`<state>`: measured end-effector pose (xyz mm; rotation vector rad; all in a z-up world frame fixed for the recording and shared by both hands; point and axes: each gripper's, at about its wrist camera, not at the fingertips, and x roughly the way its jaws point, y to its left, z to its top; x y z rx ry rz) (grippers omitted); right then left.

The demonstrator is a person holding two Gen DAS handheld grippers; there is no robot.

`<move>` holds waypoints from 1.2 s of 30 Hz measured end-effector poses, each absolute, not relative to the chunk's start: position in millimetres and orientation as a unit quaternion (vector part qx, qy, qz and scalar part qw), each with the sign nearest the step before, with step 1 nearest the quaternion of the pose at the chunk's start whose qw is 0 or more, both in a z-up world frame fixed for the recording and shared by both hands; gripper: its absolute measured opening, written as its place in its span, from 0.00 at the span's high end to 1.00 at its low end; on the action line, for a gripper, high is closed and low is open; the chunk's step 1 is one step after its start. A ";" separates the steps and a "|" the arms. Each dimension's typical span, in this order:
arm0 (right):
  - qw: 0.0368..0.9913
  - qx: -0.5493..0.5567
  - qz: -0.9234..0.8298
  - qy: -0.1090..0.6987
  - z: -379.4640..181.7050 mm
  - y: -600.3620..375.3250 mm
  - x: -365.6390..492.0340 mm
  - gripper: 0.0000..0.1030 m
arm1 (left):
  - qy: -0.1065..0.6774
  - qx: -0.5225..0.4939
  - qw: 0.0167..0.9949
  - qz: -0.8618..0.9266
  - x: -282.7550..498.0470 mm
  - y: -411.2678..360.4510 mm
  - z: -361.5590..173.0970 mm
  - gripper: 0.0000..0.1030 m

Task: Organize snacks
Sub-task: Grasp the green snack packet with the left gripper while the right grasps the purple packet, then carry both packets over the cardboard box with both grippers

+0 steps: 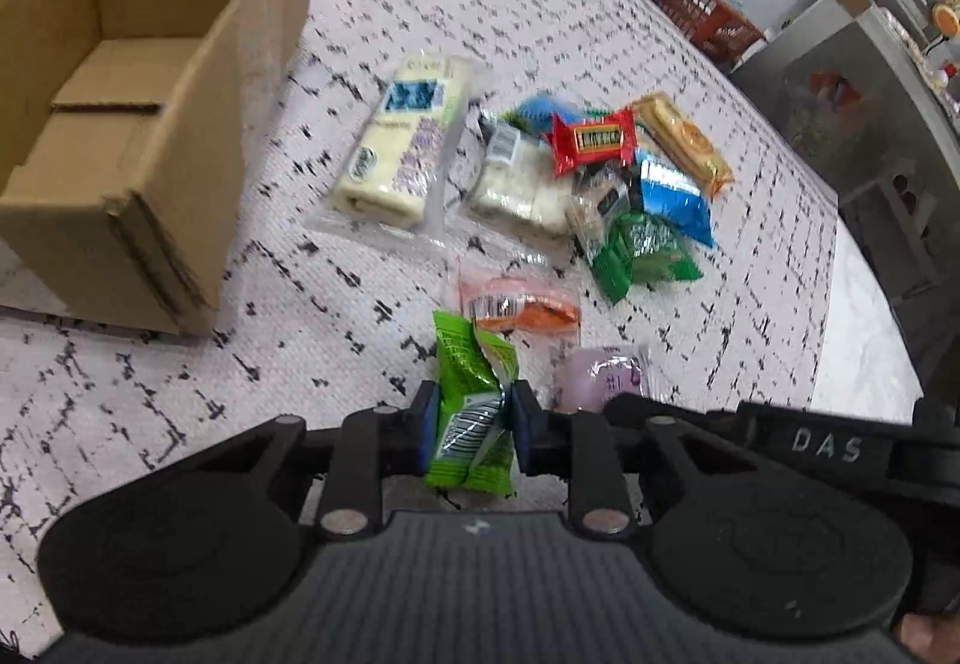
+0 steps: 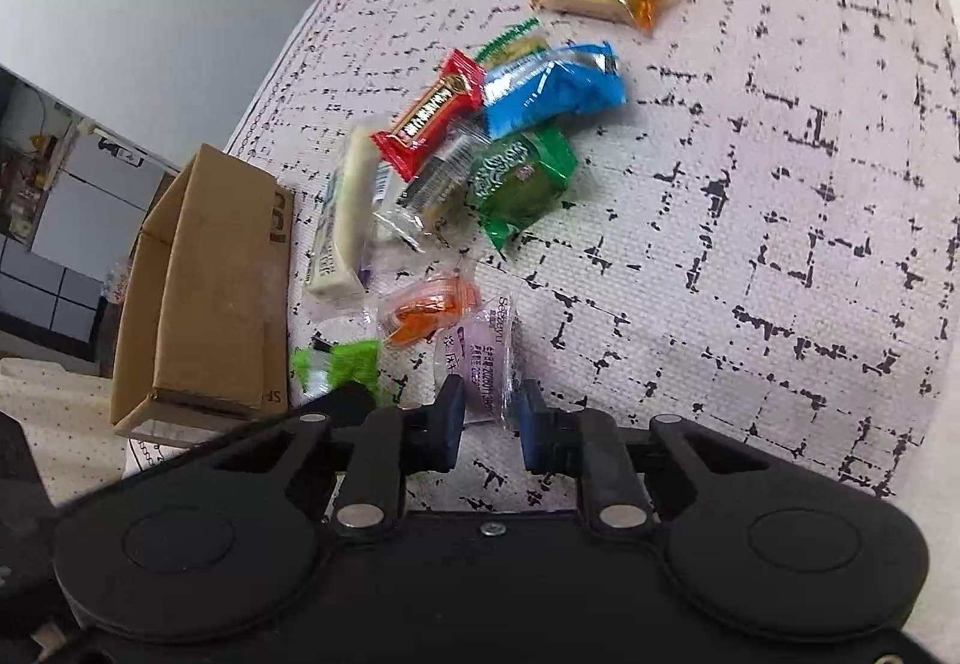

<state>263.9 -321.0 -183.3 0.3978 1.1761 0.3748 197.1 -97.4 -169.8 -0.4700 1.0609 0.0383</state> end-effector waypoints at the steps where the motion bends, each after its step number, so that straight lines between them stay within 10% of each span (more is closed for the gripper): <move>1: 0.800 0.182 0.176 0.544 -180.7 -320.4 262.4 0.82 | 0.497 -0.221 0.839 0.019 195.8 -96.3 -166.6 0.77; 36: 0.875 0.106 0.135 0.452 -87.9 -257.3 209.2 0.83 | 0.382 -0.266 0.885 -0.011 148.9 -19.9 -81.0 0.77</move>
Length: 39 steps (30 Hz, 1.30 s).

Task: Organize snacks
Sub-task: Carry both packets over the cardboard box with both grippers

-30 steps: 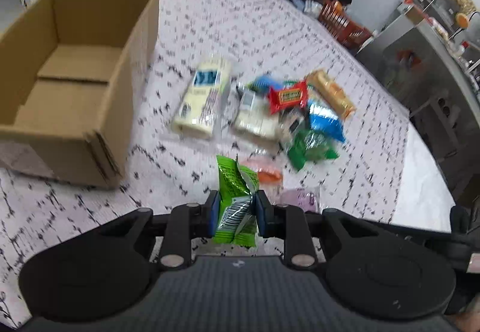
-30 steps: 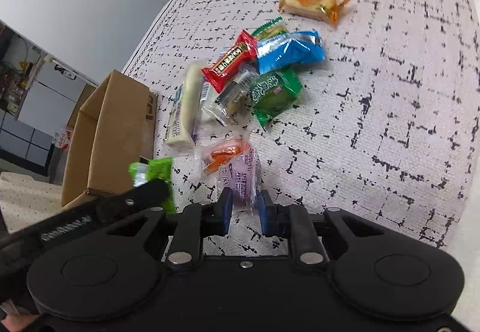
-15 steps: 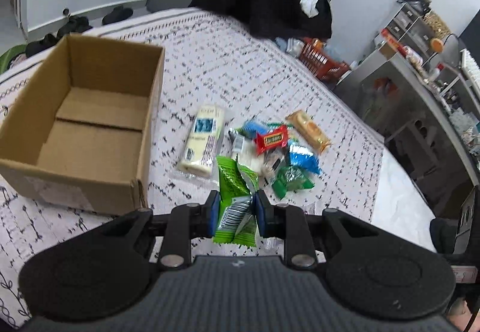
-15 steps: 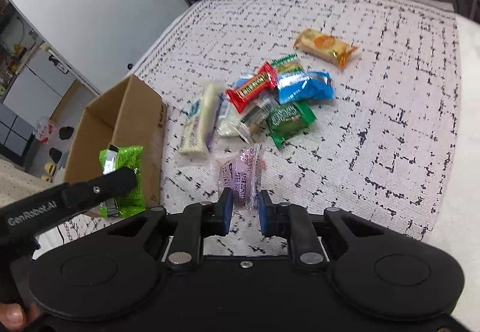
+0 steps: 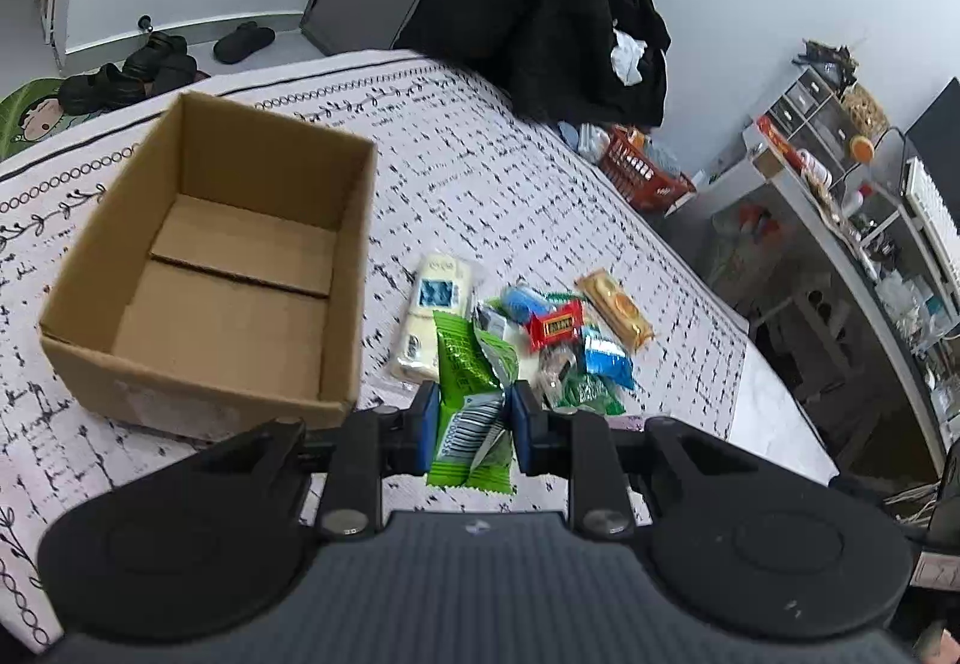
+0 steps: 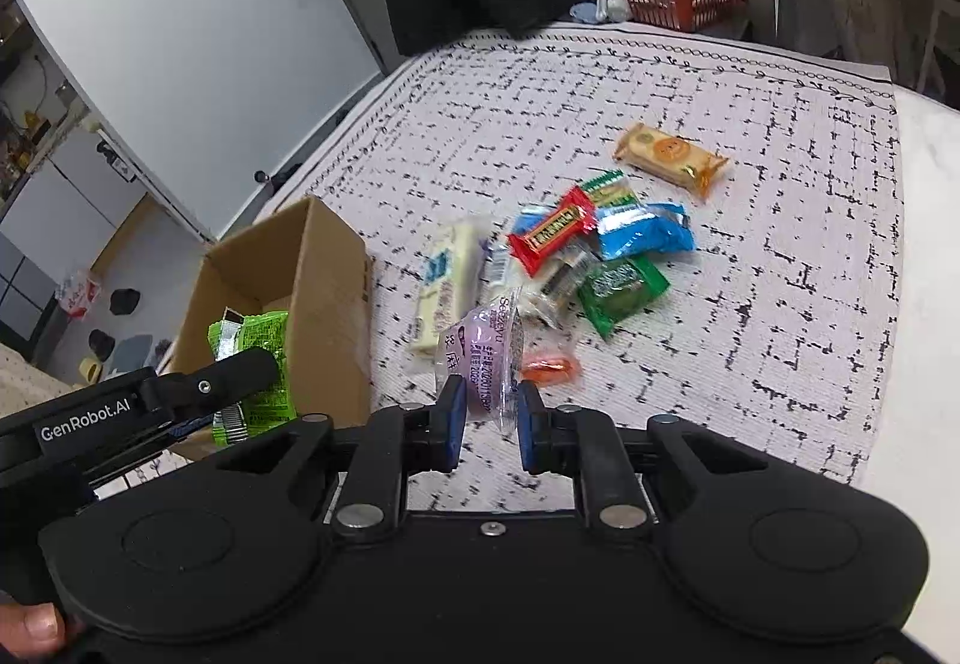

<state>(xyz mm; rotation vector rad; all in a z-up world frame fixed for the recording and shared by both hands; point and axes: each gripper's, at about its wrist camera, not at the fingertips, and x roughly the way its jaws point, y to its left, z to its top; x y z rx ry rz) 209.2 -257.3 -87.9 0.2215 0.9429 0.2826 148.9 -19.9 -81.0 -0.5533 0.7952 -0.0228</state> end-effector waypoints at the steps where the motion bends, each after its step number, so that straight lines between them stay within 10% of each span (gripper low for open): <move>1: 0.875 0.111 0.137 0.450 -85.6 -255.0 208.4 0.83 | 0.377 -0.267 0.887 -0.013 148.3 -17.7 -79.2 0.77; 39: 0.861 0.081 0.234 0.444 -72.0 -104.6 242.7 0.83 | 0.347 -0.367 0.860 0.073 142.6 101.0 -92.0 0.77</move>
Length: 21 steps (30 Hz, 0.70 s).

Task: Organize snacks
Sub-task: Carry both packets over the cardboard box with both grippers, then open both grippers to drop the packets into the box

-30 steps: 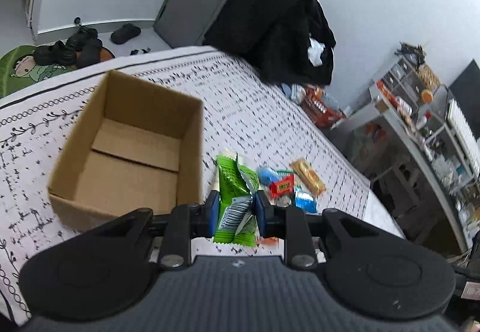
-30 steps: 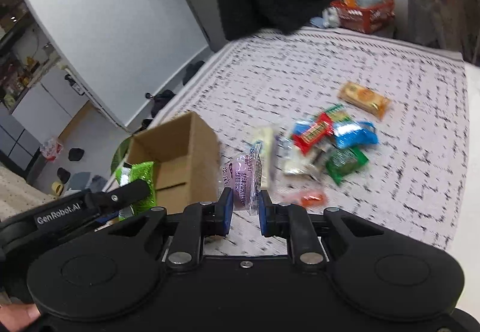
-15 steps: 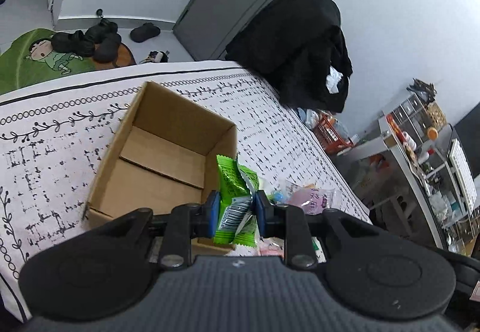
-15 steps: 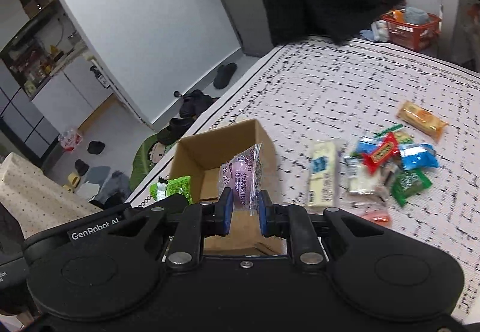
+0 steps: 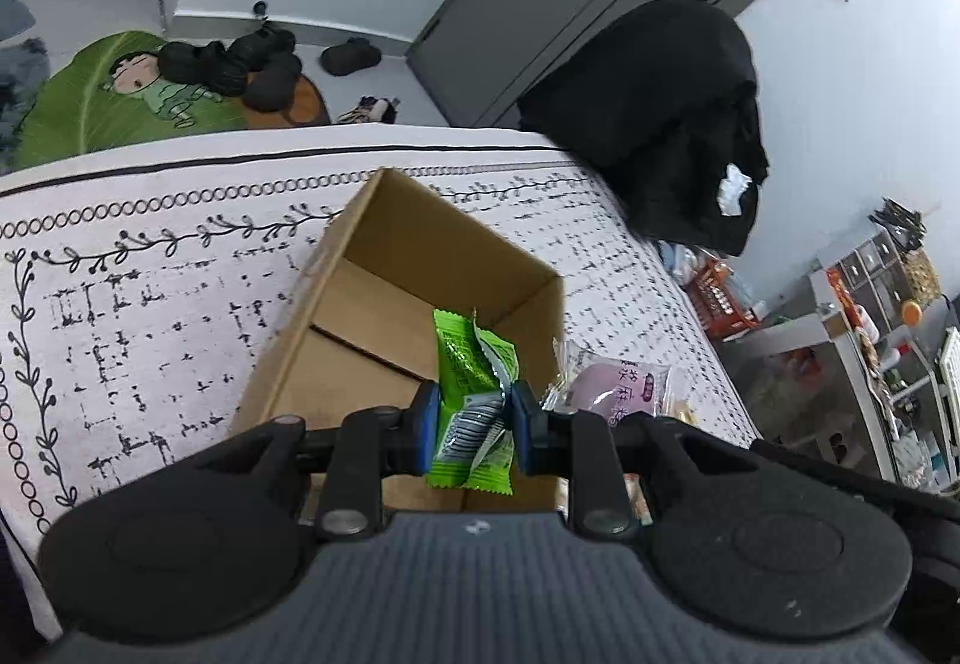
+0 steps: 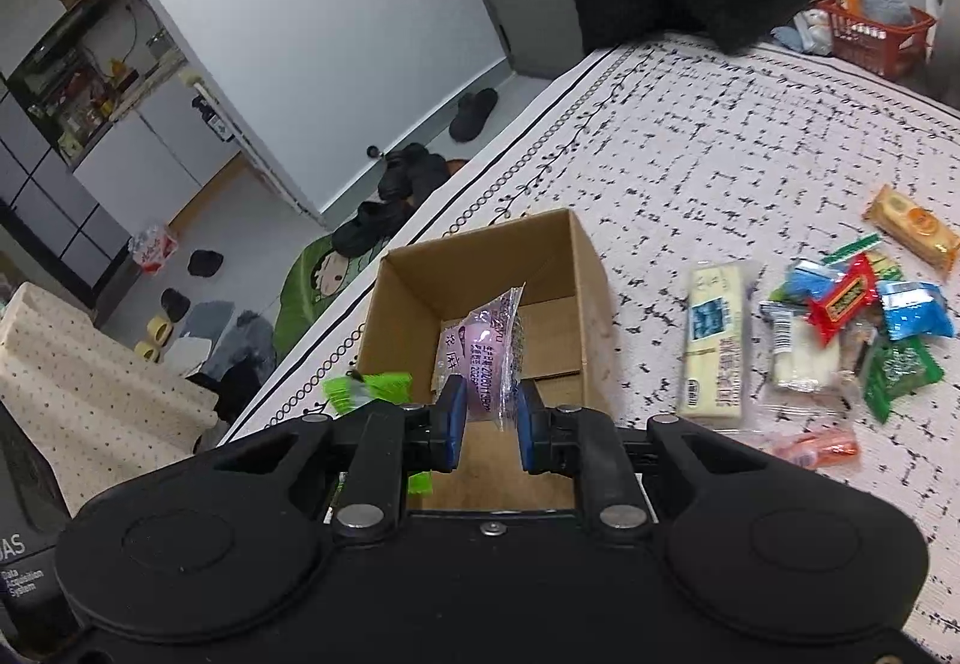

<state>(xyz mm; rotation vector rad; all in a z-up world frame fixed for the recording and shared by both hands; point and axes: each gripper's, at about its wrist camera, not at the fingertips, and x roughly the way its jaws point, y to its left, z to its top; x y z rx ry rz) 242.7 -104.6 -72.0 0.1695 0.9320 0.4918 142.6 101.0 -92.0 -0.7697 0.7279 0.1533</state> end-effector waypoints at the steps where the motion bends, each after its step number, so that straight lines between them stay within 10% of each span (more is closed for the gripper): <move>1: 0.858 0.077 0.238 0.448 -73.4 -101.8 243.9 0.82 | 0.349 -0.368 0.858 0.081 143.8 102.9 -94.0 0.77; 21: 0.878 0.074 0.189 0.434 -59.0 -136.9 229.4 0.36 | 0.372 -0.351 0.851 0.116 145.3 97.6 -93.4 0.16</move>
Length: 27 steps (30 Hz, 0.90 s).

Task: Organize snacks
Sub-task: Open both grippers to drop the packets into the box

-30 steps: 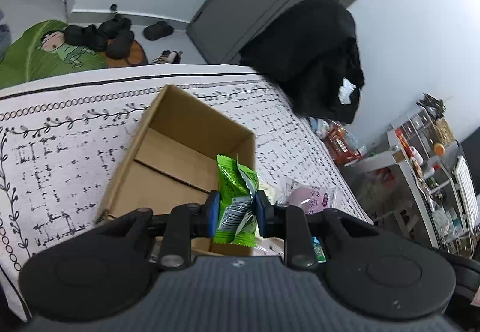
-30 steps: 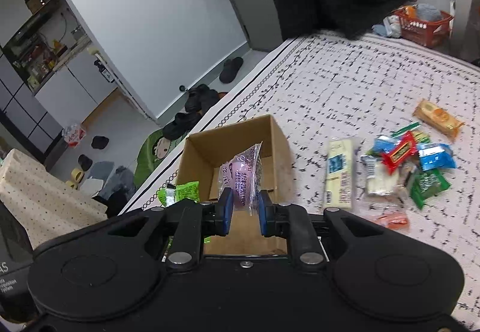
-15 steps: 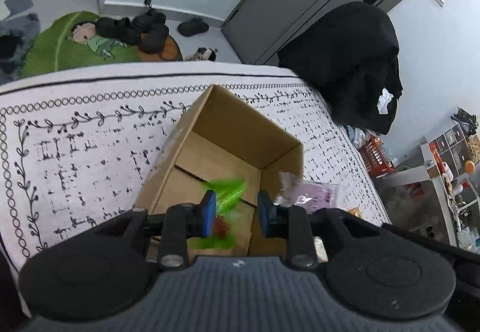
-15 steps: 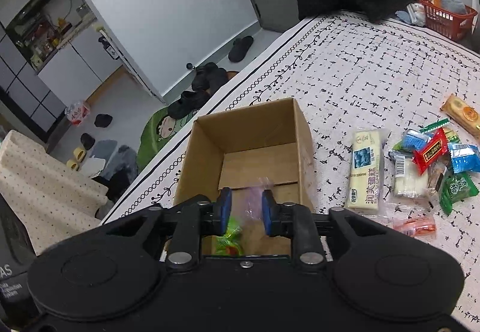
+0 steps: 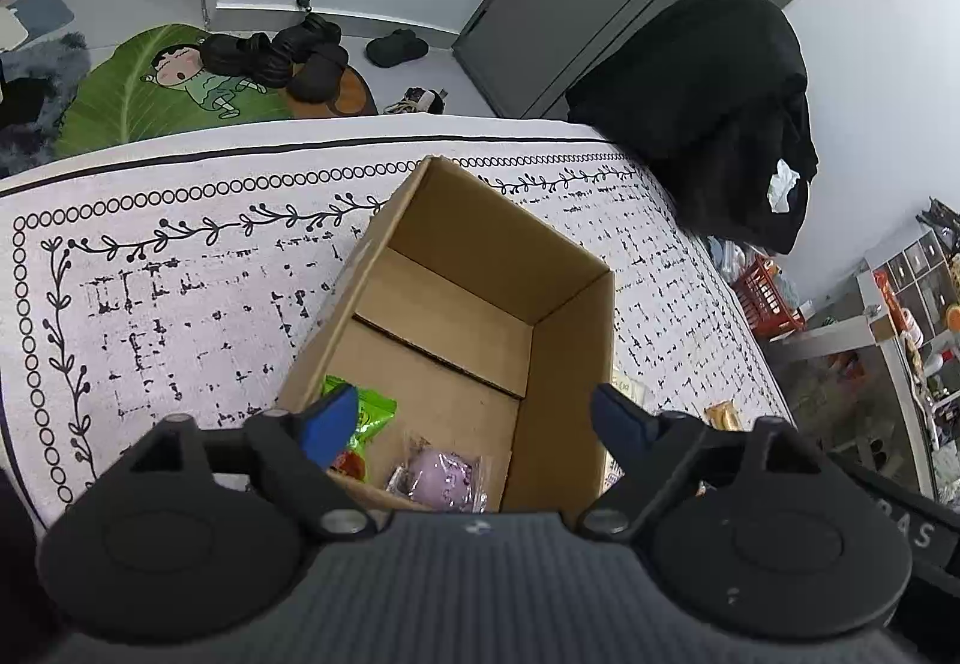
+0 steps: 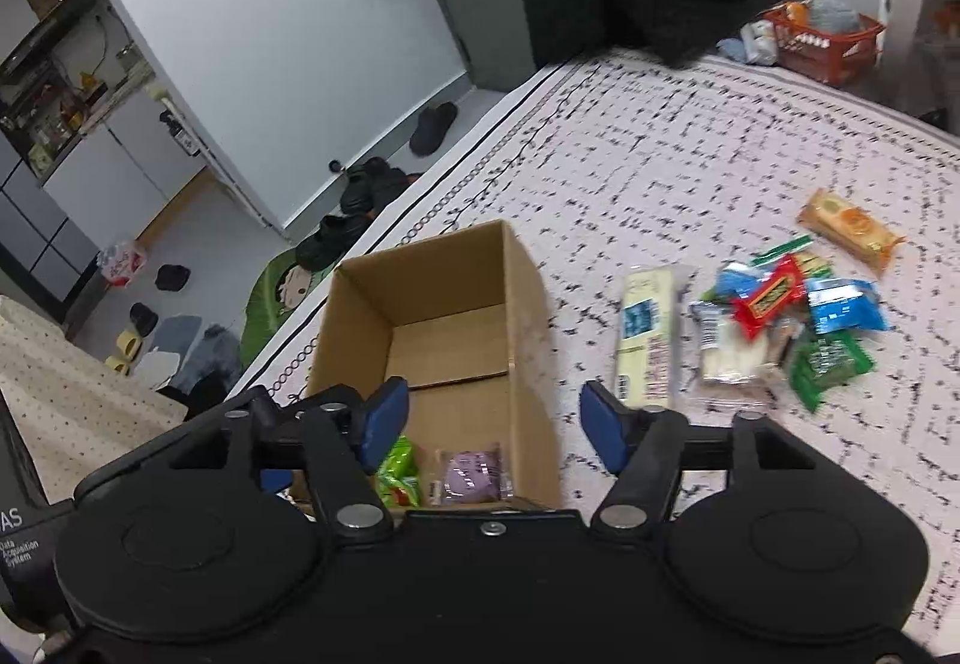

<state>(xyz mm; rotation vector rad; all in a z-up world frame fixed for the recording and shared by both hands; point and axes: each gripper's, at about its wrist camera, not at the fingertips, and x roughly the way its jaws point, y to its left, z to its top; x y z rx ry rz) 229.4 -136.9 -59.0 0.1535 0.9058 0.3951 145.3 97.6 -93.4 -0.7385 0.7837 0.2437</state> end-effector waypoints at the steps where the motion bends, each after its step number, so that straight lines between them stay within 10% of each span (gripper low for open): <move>1: 0.879 0.073 0.188 0.432 -57.4 -140.3 227.0 0.33 | 0.373 -0.349 0.852 0.116 144.9 96.2 -92.7 0.14; 11: 0.897 0.061 0.166 0.405 -43.6 -176.6 211.4 0.09 | 0.363 -0.313 0.871 0.110 138.3 73.9 -79.8 0.07; 27: 0.912 0.062 0.137 0.381 -46.8 -234.0 201.7 0.00 | 0.340 -0.263 0.900 0.076 131.8 37.7 -61.1 0.00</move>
